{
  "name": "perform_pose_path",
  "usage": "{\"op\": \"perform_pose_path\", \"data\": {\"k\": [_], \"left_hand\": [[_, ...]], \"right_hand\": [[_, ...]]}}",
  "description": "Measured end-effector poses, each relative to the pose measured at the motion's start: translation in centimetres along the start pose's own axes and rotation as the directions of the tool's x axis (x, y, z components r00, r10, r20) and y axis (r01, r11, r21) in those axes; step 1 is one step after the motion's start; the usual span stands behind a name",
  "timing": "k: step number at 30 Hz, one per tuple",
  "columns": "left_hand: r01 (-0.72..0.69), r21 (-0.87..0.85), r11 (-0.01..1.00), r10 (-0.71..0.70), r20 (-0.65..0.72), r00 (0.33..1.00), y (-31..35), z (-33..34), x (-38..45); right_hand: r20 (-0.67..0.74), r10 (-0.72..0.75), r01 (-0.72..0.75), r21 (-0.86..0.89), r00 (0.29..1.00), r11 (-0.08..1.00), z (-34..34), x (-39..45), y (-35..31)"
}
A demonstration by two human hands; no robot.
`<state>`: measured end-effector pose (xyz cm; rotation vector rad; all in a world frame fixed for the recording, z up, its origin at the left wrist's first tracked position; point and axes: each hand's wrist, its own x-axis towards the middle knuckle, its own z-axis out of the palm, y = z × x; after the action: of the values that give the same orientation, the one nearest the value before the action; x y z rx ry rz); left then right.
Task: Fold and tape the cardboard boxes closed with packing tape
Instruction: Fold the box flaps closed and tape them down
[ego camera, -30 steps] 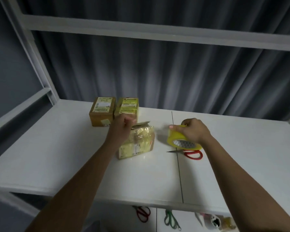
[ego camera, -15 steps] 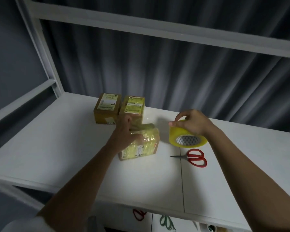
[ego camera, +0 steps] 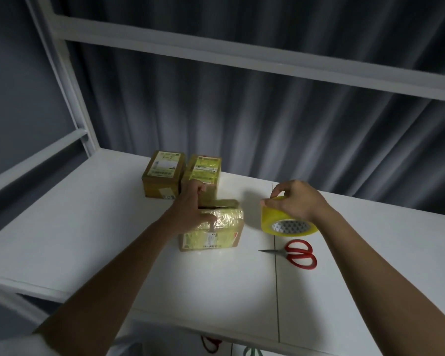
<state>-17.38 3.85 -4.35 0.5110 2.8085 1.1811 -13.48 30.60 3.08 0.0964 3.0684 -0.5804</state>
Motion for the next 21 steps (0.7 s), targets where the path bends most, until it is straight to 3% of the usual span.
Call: {"op": "perform_pose_path", "data": {"k": [3,5,8,12,21], "left_hand": [[0.041,0.022,0.999,-0.039,-0.078,0.996,0.5,-0.6,-1.0],[0.019,-0.105,0.994,-0.042,-0.227,0.973,1.3,-1.2,-1.6],[-0.034,-0.33,0.944,-0.11,-0.41,0.905,2.8,-2.5,-2.4],[-0.057,-0.406,0.912,-0.195,-0.551,0.811,2.7,-4.2,-3.4],[0.099,-0.481,0.871,-0.4,-0.577,0.712,-2.1,-5.5,-5.9]], "right_hand": [[-0.034,-0.042,0.041,-0.053,0.999,0.998,-0.9,0.3,-0.6],[-0.053,-0.065,0.062,-0.042,0.997,0.997,-1.8,0.4,-1.5],[-0.073,-0.125,0.127,0.016,0.989,0.992,-3.2,0.5,-3.6],[-0.065,-0.229,0.232,0.054,0.971,0.971,-4.1,1.2,-7.2],[0.073,-0.307,0.31,-0.034,0.949,0.95,-1.2,4.0,-12.2]]}}
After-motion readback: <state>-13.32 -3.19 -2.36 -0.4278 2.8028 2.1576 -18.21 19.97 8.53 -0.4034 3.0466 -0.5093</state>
